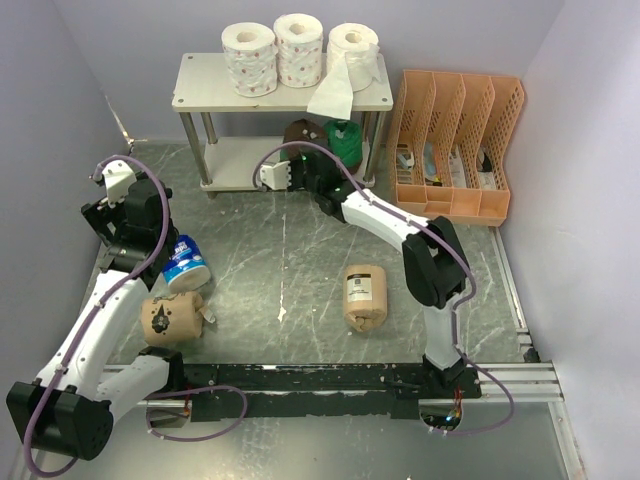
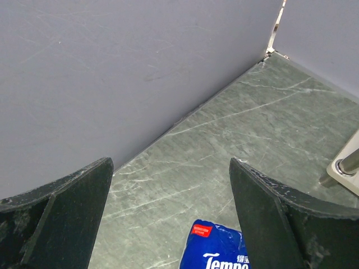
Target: Place and organize the paper towels onto the shelf
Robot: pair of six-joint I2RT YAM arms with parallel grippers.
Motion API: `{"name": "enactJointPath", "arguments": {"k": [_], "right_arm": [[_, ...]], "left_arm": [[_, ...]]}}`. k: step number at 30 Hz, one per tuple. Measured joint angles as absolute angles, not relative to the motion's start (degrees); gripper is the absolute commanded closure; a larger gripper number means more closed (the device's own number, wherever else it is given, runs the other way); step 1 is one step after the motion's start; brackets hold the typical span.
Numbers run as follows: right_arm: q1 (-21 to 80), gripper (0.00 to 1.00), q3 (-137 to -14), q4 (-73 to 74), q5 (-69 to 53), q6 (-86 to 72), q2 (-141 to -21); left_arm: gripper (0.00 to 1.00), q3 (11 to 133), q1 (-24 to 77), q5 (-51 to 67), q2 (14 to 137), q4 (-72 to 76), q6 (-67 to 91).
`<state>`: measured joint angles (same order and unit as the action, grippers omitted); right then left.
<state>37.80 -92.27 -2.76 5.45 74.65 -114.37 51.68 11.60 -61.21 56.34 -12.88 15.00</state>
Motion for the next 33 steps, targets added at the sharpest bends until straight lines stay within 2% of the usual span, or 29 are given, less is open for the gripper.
{"name": "enactJointPath", "arguments": {"k": [8,10,14,17,19,21,27,30,33], "right_arm": [[35.57,1.00,-93.32,-2.04,5.15,74.81,-118.98],[35.31,0.86,-93.51,-2.20,5.10,75.20,-118.98],[35.09,0.35,-93.54,-3.29,4.99,76.40,-118.98],[35.05,0.18,-93.73,-5.37,4.84,76.93,-118.98],[35.05,0.13,-93.62,-7.20,4.38,77.03,-118.96],[35.42,0.01,-92.68,-9.26,3.90,76.99,-118.34],[39.44,0.00,-82.72,-12.82,4.51,75.55,-109.56],[45.78,0.00,-76.86,-12.12,8.93,72.01,-102.02],[51.99,0.00,-76.77,-6.00,14.41,66.87,-97.71]], "left_arm": [[0.04,51.68,11.22,-61.12,56.51,-12.88,15.05],[0.04,51.68,10.74,-60.80,56.53,-12.91,15.27],[0.04,51.68,9.43,-60.03,56.77,-13.17,15.90],[0.04,51.68,9.08,-59.68,57.06,-13.34,16.21],[0.04,51.68,9.08,-59.55,57.08,-13.37,16.32],[0.04,51.68,9.04,-59.46,57.08,-13.37,16.34],[0.04,51.68,9.04,-59.18,57.08,-13.37,16.38],[0.04,51.68,8.99,-59.02,57.06,-13.39,16.51],[0.04,51.68,8.86,-58.63,57.06,-13.39,16.53]]}}
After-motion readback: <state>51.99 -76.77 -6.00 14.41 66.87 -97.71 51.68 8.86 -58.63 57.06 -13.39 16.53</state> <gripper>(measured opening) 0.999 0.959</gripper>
